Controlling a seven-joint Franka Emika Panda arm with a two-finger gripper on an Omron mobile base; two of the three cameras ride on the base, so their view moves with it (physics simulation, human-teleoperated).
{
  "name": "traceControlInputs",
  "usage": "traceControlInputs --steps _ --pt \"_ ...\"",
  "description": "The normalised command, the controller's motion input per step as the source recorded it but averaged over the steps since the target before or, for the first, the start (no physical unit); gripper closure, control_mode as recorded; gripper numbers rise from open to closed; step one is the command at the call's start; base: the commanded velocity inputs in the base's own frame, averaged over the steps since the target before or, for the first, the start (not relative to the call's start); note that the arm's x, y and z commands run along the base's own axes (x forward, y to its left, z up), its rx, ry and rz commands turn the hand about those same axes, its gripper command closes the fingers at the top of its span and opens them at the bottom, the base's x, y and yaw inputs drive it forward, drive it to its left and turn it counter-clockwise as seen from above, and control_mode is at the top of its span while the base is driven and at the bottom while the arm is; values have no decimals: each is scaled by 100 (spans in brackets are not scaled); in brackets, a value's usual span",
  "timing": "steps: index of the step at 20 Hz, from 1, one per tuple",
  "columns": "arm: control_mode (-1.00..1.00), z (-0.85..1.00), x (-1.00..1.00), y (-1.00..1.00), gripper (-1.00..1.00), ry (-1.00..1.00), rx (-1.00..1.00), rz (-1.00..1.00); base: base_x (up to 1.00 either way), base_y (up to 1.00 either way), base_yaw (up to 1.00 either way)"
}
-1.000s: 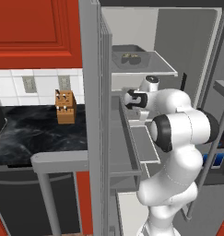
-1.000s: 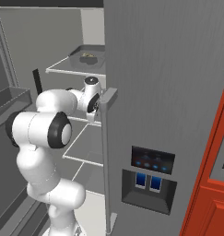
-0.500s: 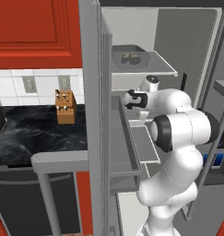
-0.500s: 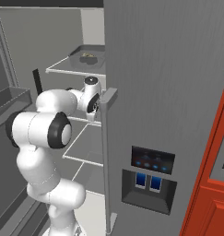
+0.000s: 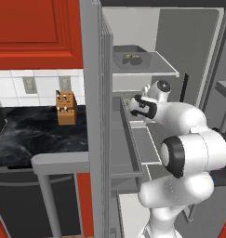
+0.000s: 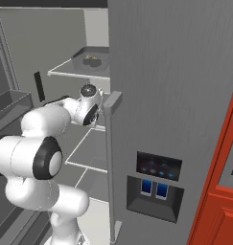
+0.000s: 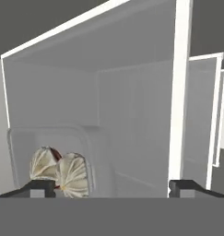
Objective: Place two dumplings into each of the tupperware containers and then place the containers in the fridge.
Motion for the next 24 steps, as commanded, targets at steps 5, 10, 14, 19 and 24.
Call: traceControlInputs --steps 5,10,14,19,24 --pt "-100 91 -98 0 -100 -3 0 0 0 0 0" --pt "-100 93 -99 -2 -100 7 0 0 0 0 0" --pt "-100 16 -100 4 -100 0 -1 0 0 0 0" --pt "-100 0 -100 26 -100 0 -3 0 0 0 0" --pt "-100 3 -100 -27 -100 1 0 1 0 0 0"
